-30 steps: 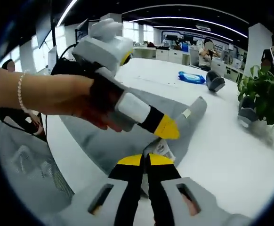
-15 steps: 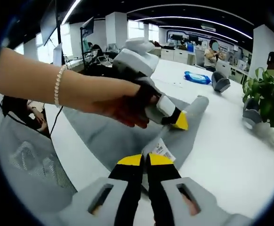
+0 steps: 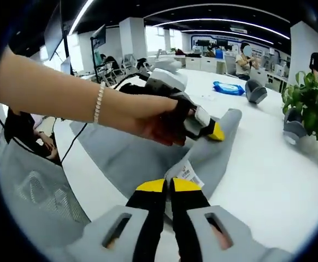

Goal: Fold the towel on the table until its edges align and the towel forms a compact rectangular stack.

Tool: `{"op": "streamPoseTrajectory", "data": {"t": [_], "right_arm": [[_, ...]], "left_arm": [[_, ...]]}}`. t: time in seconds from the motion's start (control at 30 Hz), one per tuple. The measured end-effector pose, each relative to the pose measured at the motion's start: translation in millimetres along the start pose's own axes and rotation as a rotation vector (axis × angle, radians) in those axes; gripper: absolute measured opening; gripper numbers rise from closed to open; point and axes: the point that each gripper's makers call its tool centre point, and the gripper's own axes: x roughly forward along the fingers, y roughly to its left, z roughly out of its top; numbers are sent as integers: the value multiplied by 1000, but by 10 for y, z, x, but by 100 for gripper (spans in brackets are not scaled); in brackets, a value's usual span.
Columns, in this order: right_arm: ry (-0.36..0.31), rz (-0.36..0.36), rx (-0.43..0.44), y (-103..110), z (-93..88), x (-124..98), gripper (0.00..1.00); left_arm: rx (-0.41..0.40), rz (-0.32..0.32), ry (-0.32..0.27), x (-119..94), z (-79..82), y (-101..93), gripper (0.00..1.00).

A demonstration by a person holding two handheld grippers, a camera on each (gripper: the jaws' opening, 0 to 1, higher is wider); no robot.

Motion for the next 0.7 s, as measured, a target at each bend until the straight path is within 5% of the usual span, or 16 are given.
{"op": "streamPoseTrajectory", "data": {"t": [0.23, 0.37, 0.43, 0.7], "right_arm": [[-13, 19, 5, 30, 15, 2, 1], [-19, 29, 2, 52, 27, -2, 1], [-23, 27, -13, 59, 41, -12, 1], [-53, 41, 4, 81, 152, -48, 1]], "left_arm": [[10, 15, -15, 105, 173, 65, 19], [28, 30, -17, 118, 236, 95, 9], [43, 37, -14, 99, 253, 97, 3], [114, 51, -28, -70, 369, 34, 2]]}}
